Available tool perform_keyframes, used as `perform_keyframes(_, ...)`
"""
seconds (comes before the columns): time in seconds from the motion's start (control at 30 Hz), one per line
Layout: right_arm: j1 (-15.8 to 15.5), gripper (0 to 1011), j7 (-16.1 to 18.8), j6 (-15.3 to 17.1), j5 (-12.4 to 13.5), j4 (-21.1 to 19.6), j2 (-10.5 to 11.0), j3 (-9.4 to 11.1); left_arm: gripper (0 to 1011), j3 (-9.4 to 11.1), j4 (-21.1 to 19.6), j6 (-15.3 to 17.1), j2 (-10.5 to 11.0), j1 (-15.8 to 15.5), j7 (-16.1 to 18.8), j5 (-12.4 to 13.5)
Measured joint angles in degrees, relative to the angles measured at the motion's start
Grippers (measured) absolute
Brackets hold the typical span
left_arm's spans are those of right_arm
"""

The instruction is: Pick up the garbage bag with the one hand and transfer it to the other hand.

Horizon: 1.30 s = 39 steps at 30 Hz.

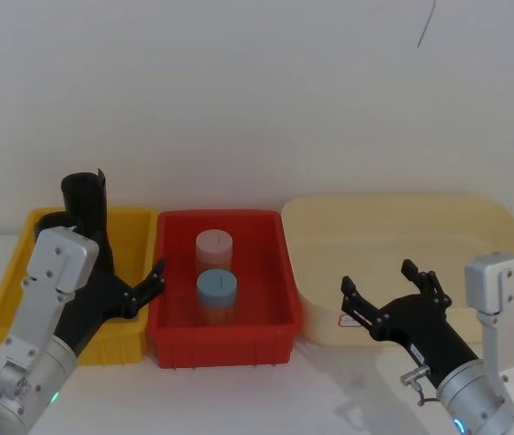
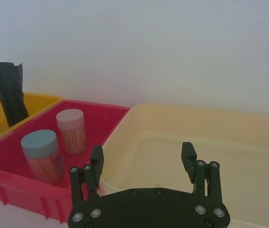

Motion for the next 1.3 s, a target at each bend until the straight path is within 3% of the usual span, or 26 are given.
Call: perform_keyframes(1.3, 0.0, 1001, 0.0, 0.0, 0.0, 0.0, 0.0, 0.0, 1002, 0.1, 0.0, 0.1, -0.1, 0.0, 0.0, 0.4)
